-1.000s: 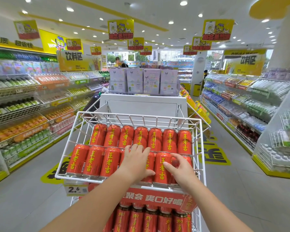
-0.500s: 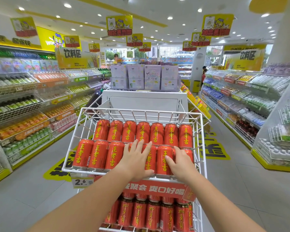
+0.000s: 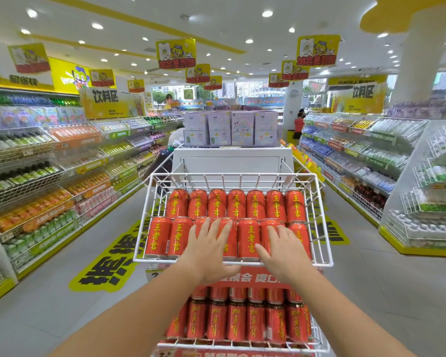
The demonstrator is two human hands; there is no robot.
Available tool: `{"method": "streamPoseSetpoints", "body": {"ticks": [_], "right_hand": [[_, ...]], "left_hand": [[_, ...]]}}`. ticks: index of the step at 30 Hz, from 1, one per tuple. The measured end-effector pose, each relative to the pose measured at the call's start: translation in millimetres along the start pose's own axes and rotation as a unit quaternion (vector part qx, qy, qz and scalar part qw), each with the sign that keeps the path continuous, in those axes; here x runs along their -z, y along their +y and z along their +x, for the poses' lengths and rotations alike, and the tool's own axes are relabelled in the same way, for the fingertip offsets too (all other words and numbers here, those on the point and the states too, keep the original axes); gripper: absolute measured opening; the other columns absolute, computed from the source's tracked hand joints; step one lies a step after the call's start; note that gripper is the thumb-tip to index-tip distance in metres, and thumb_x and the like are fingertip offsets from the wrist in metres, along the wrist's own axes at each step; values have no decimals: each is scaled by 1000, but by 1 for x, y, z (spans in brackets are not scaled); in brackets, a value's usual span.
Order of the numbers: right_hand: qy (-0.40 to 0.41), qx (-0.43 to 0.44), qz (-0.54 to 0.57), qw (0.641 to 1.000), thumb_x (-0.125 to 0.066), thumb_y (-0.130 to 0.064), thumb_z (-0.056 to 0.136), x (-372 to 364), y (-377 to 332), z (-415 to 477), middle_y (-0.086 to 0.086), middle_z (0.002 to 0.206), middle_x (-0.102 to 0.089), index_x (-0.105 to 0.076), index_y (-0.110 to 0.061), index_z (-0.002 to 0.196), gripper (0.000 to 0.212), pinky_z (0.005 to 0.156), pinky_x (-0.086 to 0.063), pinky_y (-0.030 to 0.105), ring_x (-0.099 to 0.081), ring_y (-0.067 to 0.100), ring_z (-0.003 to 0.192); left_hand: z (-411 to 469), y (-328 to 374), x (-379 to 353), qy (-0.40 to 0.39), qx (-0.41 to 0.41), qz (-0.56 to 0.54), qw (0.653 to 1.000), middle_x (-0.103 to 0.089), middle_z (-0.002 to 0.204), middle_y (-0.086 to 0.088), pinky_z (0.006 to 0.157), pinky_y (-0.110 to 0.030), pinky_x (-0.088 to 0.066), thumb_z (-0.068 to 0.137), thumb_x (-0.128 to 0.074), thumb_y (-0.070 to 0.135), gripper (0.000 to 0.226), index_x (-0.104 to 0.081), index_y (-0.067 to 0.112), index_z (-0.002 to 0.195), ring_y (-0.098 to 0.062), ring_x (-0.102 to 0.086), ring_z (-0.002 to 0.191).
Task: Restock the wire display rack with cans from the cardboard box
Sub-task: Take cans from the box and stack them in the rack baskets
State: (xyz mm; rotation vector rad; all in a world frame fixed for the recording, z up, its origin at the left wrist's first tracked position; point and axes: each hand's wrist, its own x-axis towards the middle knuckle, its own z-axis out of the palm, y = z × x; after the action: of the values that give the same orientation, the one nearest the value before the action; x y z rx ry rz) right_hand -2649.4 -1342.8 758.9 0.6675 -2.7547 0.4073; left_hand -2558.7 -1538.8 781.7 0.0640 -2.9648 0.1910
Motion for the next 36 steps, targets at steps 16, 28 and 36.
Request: {"method": "streamPoseSetpoints", "body": {"ticks": [16,28,36], "right_hand": [[-35,-37,-54,997,-20,-60,94,-79,-161,-143,17,160,-31,-34,-11,154,78,121,-24,48,-25,35,149],[-172,-15,-77,982,-35,-52,89,-224,-156,-252,25,144,-49,-49,-3,142,73,109,-40,55,-45,45,133],[-299,-25,-58,952,-47,-47,89,-383,-108,-358,28,140,-51,-49,-2,142,70,105,-44,55,-48,47,129]], "left_hand": [[-167,-130,-72,-23,-42,-27,998,1,169,-10,121,-60,-2,75,-31,84,114,10,22,160,-31,9,155],[-260,-103,-234,-130,-35,-59,989,2,169,-13,121,-57,-4,82,-42,80,112,9,18,160,-32,4,155],[-325,-58,-410,-221,-8,-99,970,-20,165,-15,118,-59,-20,72,-40,82,115,-14,15,160,-35,-17,153]]}}
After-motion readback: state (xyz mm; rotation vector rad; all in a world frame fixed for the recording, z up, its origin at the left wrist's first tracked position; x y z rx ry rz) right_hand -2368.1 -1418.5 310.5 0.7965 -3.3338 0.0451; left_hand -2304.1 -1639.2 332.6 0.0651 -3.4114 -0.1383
